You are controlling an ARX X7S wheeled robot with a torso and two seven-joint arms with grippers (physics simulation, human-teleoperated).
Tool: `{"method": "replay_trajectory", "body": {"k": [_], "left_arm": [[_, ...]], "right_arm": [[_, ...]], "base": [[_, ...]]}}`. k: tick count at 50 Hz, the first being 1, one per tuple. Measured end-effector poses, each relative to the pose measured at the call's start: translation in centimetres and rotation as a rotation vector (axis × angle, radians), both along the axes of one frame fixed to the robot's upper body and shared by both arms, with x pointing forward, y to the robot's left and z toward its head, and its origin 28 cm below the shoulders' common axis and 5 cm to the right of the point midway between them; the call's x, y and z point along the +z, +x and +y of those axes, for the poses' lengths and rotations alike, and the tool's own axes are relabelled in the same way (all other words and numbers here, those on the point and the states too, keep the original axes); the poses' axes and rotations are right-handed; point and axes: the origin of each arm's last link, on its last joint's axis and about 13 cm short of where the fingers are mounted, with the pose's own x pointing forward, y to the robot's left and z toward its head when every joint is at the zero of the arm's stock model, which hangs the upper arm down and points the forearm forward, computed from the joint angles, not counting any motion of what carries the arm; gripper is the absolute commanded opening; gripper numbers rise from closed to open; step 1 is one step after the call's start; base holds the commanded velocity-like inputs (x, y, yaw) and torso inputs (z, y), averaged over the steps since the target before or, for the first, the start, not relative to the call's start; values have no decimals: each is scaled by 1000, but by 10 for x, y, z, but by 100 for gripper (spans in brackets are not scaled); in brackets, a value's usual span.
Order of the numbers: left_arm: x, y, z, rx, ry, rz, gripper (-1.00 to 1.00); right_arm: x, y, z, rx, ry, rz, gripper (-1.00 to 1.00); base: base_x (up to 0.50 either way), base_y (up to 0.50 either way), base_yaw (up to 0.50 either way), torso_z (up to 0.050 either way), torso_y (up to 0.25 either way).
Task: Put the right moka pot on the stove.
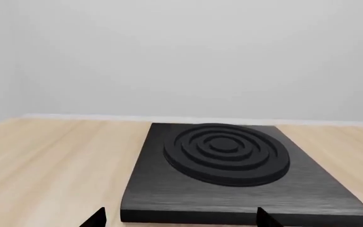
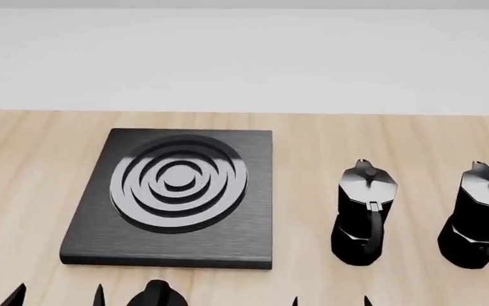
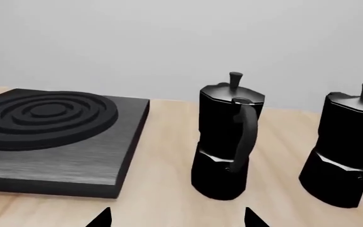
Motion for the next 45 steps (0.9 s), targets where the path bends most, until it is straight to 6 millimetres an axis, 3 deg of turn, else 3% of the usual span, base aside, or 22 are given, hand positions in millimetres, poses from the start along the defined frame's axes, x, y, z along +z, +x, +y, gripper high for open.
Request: {"method": "replay_trajectory", "body": {"k": [16, 45], "left_arm": [[7, -1, 1, -18, -33, 6, 100], [115, -27, 11, -25, -8, -121, 100]], "right_arm": [[6, -1, -1, 14, -10, 0, 100], [97, -6, 1, 54, -77, -133, 100]], "base": [[64, 0, 0, 0, 1], [0, 0, 0, 0, 0]]}}
